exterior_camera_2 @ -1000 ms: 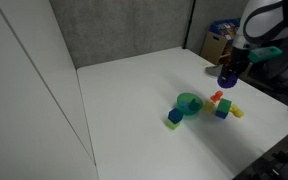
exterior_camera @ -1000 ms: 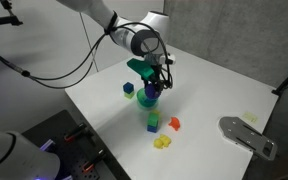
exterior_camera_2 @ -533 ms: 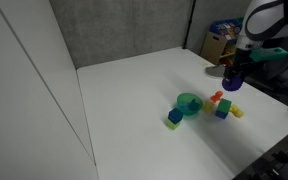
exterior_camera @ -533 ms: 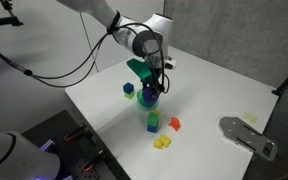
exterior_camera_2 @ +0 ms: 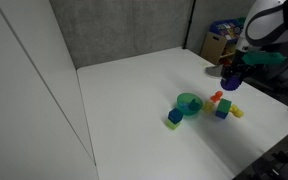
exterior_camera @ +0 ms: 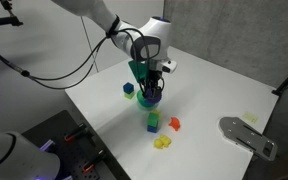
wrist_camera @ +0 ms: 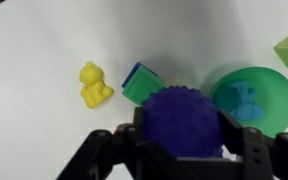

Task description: Put the blue circular object on the green block

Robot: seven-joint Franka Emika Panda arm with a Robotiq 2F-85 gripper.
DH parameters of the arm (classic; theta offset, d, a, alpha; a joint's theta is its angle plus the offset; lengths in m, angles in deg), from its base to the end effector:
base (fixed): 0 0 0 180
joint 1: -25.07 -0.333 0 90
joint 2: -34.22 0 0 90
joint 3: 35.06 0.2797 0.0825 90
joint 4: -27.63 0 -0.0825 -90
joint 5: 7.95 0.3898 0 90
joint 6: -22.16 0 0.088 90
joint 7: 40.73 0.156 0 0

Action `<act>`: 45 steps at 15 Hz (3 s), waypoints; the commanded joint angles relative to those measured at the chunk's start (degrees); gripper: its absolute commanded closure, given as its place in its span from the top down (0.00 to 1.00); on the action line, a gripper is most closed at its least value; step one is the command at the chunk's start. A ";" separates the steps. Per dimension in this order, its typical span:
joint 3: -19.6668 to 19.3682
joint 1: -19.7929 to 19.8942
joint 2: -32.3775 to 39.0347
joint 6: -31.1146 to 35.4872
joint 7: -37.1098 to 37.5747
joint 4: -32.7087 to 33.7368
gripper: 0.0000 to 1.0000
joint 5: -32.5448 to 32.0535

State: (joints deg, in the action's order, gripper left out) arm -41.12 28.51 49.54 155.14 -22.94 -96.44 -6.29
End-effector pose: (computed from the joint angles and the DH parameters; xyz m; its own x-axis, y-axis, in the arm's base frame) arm 0.5326 -0.0900 0.1747 0.8744 -0.4745 -0.1018 -0.4727 -0.8802 0.0421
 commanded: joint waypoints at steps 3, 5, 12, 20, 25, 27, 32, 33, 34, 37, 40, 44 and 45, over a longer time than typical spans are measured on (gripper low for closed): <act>-1.73 -1.07 -1.95 6.62 10.49 -5.39 0.47 0.37; -2.46 -1.23 -2.38 7.69 13.60 -7.12 0.47 0.03; -3.97 -0.63 -2.32 11.82 21.28 -10.17 0.47 1.72; -3.07 -0.28 1.30 18.05 21.59 -11.00 0.47 9.36; -2.99 -0.41 3.97 21.56 21.88 -10.22 0.47 13.88; -2.94 -0.50 4.81 22.16 22.36 -9.91 0.47 15.40; -2.35 -0.38 6.14 23.29 22.65 -9.47 0.47 18.44; -2.19 -0.33 6.37 23.63 22.50 -9.41 0.47 18.98; -2.03 -0.24 6.54 23.97 22.24 -9.36 0.47 19.40; -1.70 -0.15 6.89 24.38 22.04 -9.23 0.47 20.52; -1.09 0.18 7.05 24.81 21.55 -9.19 0.47 21.90; -0.62 0.38 7.39 25.50 21.38 -9.12 0.47 23.37; -0.65 0.36 7.52 25.62 21.41 -9.09 0.47 23.44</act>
State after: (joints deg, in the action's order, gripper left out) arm -42.57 28.08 56.40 180.20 -1.48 -106.63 15.67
